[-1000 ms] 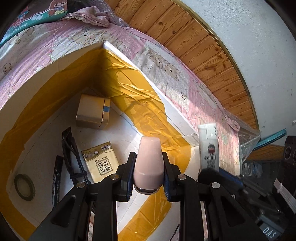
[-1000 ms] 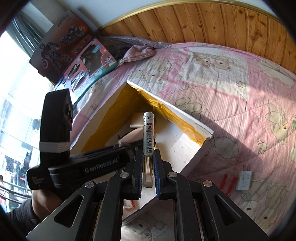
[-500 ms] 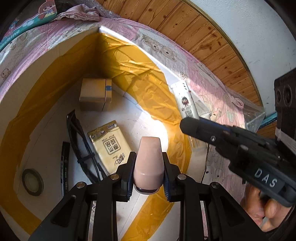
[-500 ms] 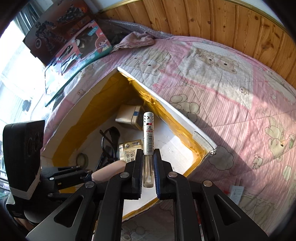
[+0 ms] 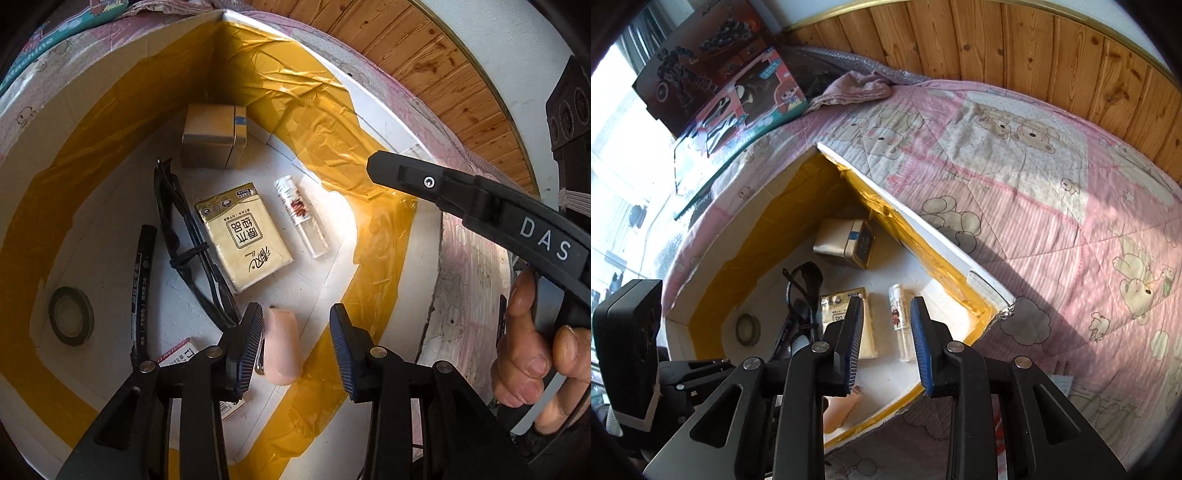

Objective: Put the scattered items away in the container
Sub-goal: 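Open both grippers to drop the pink cap and bottle into the box, then move both grippers back toward the red toy figure and white charger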

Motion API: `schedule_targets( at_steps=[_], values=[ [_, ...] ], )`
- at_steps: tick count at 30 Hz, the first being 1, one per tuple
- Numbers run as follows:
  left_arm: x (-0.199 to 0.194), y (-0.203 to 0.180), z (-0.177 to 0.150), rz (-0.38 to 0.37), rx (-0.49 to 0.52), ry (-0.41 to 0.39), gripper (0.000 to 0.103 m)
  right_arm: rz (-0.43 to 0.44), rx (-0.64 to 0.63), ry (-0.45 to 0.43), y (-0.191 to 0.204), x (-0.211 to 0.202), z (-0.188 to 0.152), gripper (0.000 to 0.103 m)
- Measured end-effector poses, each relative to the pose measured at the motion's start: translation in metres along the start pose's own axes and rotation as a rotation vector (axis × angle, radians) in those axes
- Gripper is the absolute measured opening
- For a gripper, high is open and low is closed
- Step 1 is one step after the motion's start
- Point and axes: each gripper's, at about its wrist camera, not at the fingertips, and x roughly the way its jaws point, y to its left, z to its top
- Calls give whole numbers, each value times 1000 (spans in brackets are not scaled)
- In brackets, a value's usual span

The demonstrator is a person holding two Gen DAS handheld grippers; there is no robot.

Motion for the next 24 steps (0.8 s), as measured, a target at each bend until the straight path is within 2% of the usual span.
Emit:
schedule_targets(
  at_steps=[5, 10, 11, 16, 24],
  values=[
    [-47, 0, -9, 79, 41, -134, 40, 57, 4, -159, 11, -54, -21, 29],
    [-76, -23, -33, 306, 199, -285, 40, 104, -17, -256, 25, -78, -68, 29],
    [-80, -26, -37, 328, 218, -306, 40, 108, -16, -261, 25, -79, -77, 29],
    [-94, -40, -58, 366, 250, -353, 40, 159, 28, -256, 19, -82, -118, 29],
    [-108, -76, -92, 378, 284, -395, 40, 218, 147, -293, -11, -104, -152, 30]
  ],
)
